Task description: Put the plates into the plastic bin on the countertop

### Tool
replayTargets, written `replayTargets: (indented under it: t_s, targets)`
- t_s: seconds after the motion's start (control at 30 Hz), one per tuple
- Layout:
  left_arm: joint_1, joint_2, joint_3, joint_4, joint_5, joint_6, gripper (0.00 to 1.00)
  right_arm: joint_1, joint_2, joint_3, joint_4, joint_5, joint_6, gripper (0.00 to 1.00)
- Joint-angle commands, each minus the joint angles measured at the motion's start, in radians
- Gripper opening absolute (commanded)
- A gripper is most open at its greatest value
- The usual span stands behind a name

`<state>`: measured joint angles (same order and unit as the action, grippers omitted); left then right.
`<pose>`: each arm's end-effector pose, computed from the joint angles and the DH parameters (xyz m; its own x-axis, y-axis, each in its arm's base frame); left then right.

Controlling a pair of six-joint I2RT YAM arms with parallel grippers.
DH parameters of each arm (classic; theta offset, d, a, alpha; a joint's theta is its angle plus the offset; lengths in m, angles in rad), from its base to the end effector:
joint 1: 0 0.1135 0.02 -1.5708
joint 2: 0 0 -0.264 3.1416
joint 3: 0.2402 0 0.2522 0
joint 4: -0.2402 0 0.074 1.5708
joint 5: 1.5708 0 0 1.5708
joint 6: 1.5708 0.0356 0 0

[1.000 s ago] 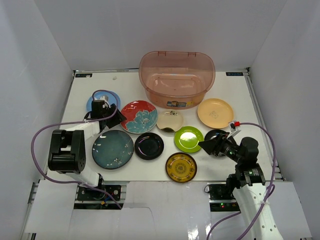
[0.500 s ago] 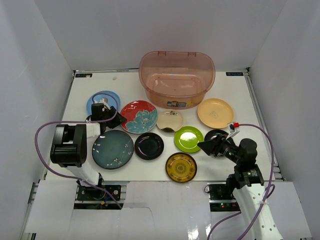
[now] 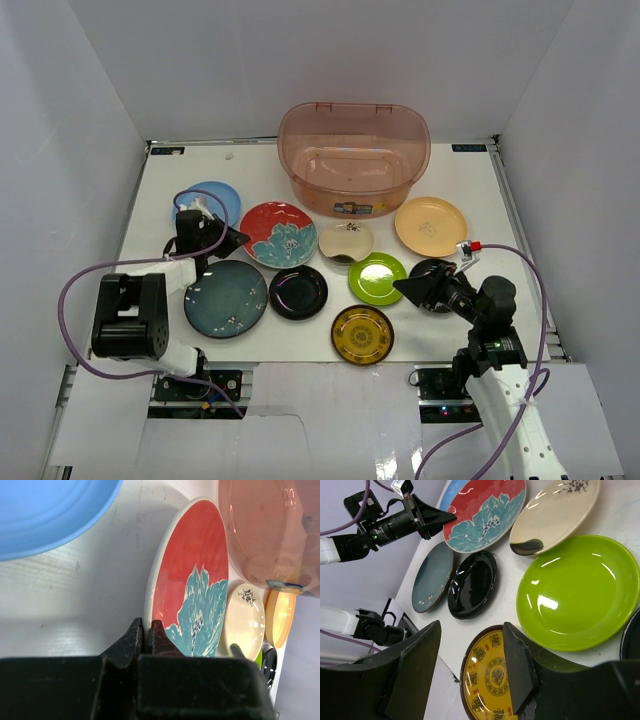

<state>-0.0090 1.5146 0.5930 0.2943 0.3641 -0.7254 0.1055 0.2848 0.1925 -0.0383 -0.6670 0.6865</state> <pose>0.2878 -0.0153 0.1553 -0.6360 -0.6142 -0.4671 -0.1674 0.7007 -0.6935 0.1142 0.0342 0.2116 -0.5392 0.4437 -0.7158 -0.4537 0.5631 0.6908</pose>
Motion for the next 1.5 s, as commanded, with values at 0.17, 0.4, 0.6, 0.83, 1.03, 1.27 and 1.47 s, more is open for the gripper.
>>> replayTargets:
  t_s: [0.17, 0.4, 0.6, 0.83, 1.03, 1.27, 1.47]
  targets:
    - [0.0, -0.307, 0.019, -0.133, 0.064, 0.023, 0.0, 0.008, 0.066, 0.004, 0.146, -0.065, 0.077, 0.81]
    - [0.0, -0.591, -0.058, -0.179, 0.202, -0.019, 0.0, 0.072, 0.161, 0.058, 0.162, -0.011, 0.058, 0.96]
    - [-0.002, -0.769, -0.136, -0.245, 0.309, -0.039, 0.0, 0.325, 0.351, 0.096, 0.299, 0.141, 0.058, 0.98]
    - [-0.003, -0.873, -0.168, -0.251, 0.441, -0.088, 0.0, 0.545, 0.583, 0.209, 0.399, 0.276, 0.008, 0.98]
    - [-0.008, -0.893, -0.148, -0.248, 0.536, -0.089, 0.0, 0.565, 0.715, 0.248, 0.46, 0.328, 0.014, 0.98]
    - [-0.029, -0.854, -0.122, -0.248, 0.591, -0.063, 0.0, 0.573, 0.806, 0.295, 0.544, 0.331, 0.057, 0.56]
    - [-0.081, -0.782, -0.061, -0.248, 0.566, -0.025, 0.0, 0.574, 0.918, 0.361, 0.602, 0.245, 0.122, 0.22]
